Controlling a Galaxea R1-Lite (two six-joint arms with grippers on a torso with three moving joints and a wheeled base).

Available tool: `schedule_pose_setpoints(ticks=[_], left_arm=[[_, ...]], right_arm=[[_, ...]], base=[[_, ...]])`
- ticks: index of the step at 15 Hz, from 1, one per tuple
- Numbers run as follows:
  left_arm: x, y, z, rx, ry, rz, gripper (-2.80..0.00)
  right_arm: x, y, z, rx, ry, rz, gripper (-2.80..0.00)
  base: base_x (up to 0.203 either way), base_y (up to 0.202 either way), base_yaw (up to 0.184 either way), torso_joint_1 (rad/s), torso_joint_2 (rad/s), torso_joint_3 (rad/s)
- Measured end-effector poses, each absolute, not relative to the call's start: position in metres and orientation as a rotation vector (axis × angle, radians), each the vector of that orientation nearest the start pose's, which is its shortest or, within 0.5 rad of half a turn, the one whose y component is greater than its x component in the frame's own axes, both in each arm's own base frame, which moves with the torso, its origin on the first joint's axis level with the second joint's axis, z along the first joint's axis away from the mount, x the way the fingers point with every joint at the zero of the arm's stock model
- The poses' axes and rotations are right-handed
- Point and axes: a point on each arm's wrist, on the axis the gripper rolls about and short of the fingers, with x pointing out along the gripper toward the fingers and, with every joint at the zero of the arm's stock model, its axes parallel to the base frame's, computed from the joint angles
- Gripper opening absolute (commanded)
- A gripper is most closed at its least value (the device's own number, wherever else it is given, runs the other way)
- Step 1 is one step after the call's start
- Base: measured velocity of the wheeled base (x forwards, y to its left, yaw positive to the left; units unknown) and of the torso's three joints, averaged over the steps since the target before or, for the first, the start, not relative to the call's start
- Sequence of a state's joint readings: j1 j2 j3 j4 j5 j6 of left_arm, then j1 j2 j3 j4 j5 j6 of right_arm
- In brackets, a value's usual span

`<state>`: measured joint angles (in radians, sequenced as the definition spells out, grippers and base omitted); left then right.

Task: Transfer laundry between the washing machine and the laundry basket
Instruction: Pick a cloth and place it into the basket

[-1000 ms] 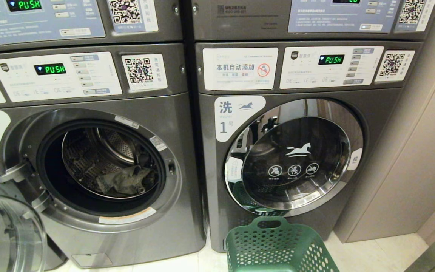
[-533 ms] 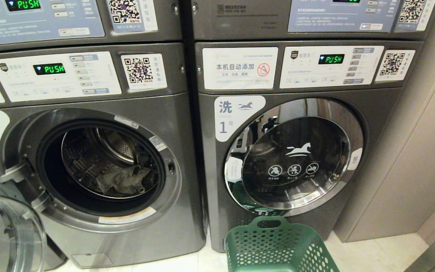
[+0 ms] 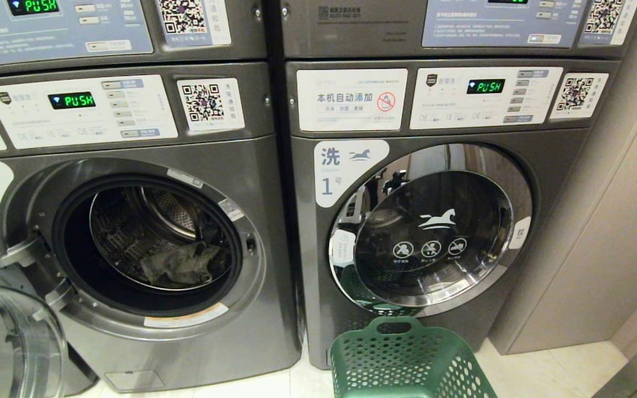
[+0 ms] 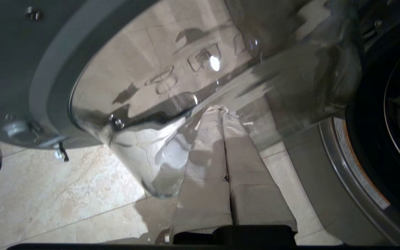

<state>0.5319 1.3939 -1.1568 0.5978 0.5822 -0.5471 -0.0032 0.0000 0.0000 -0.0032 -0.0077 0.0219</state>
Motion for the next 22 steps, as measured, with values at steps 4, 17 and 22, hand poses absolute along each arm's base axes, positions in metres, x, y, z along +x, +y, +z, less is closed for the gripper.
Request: schedule_pose_setpoints(ticks=[4,17,22], left_arm=[[0.182,0.147,0.250,-0.391,0.515,1.292,-2.80],[0.196,0.217,0.247,-0.440,0.446,1.433,-2.80],[0.190,0.233,0.250,-0.448,0.427,1.438,-2.80]], right_arm=[[-0.023,0.000,0.076,0.022,-0.003,-0.011,-2.80],[-0.023,0.000,0.076,0.022,-0.003,-0.011,-2.80],[-0.023,0.000,0.076,0.022,-0.003,-0.011,-2.80]], base=[[0.000,0.000,0.000,0.000,0.00,0.000],[0.000,0.000,0.000,0.000,0.00,0.000],[0.000,0.000,0.000,0.000,0.00,0.000]])
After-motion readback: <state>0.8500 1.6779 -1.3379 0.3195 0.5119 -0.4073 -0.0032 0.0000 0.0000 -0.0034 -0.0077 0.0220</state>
